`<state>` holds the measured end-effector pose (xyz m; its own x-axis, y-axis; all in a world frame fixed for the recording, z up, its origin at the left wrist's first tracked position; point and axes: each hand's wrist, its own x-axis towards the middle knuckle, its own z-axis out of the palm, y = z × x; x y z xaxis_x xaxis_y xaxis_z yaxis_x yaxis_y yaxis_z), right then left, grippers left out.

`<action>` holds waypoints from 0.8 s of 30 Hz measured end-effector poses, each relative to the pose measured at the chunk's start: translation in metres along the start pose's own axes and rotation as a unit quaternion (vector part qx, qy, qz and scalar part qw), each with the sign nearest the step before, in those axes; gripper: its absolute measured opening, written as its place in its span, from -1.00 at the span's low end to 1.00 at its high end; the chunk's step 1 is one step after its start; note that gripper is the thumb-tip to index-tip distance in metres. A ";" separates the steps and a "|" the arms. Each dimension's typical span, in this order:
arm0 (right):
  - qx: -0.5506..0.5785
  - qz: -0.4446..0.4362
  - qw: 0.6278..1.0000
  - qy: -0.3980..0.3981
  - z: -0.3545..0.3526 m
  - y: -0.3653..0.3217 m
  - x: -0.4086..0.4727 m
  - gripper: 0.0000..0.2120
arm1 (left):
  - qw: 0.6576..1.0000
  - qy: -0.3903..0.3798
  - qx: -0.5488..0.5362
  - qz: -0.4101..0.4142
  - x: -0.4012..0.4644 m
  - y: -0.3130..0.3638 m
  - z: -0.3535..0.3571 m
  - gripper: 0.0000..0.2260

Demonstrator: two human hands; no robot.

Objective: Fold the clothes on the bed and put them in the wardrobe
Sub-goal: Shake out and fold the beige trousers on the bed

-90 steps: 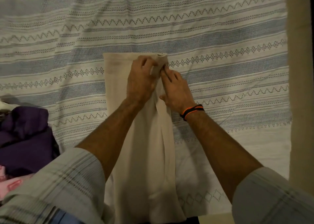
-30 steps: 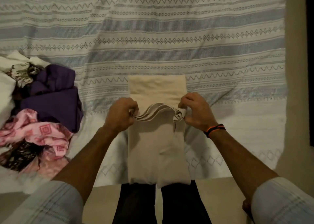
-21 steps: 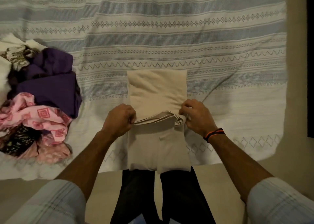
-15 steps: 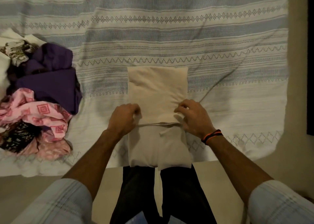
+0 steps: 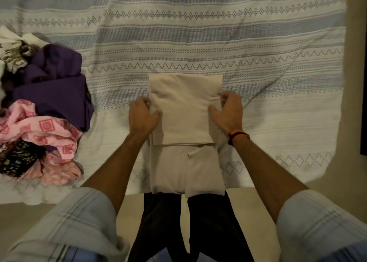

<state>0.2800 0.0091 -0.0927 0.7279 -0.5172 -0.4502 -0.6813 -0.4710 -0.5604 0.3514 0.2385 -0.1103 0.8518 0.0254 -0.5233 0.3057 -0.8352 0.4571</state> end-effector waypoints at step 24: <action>0.361 0.017 0.932 -0.023 -0.056 -0.101 0.108 -0.79 | 0.918 0.004 -0.395 -0.036 0.090 0.117 -0.091 -0.95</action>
<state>0.4230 -0.0395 -0.0456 0.7214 -0.4833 -0.4960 -0.4857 0.1574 -0.8598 0.5028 0.1927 -0.0382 0.8199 0.0713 -0.5680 0.5710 -0.1732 0.8025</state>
